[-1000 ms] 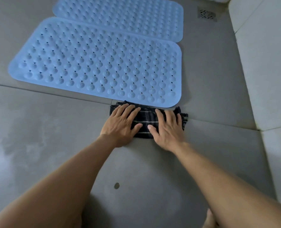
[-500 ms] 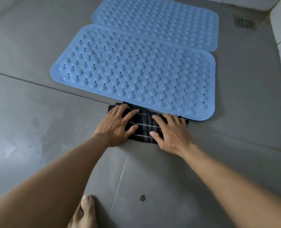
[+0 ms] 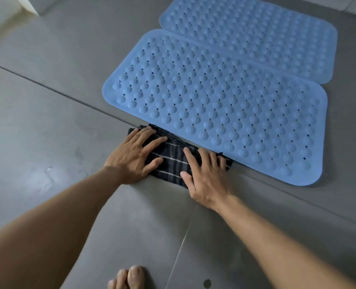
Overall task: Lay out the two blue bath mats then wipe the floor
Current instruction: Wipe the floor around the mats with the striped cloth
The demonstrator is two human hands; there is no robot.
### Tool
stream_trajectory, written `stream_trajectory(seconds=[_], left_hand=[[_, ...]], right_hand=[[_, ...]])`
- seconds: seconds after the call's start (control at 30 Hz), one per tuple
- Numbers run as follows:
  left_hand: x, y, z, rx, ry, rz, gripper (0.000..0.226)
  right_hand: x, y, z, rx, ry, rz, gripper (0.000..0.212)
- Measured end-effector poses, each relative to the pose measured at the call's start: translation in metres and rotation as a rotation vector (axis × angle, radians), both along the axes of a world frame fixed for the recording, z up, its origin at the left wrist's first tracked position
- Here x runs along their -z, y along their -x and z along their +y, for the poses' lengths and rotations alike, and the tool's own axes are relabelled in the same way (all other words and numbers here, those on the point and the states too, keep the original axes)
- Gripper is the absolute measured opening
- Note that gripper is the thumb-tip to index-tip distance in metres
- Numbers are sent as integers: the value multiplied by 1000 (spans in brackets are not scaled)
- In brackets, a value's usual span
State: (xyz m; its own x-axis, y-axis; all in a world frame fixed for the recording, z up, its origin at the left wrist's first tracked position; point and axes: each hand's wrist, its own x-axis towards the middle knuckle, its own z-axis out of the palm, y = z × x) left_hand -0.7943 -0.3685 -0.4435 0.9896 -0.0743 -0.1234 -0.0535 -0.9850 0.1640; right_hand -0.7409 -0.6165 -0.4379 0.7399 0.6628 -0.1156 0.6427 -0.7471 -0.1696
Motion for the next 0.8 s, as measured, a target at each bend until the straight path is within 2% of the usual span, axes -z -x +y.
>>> stream_trajectory(seconds=[0.4, 0.8], left_hand=[[-7, 4, 92, -42, -6, 68, 66], [-11, 2, 184, -80, -29, 68, 83]], right_hand=[[-1, 3, 96, -9, -5, 27, 60], [-1, 8, 189, 2, 34, 26, 62]])
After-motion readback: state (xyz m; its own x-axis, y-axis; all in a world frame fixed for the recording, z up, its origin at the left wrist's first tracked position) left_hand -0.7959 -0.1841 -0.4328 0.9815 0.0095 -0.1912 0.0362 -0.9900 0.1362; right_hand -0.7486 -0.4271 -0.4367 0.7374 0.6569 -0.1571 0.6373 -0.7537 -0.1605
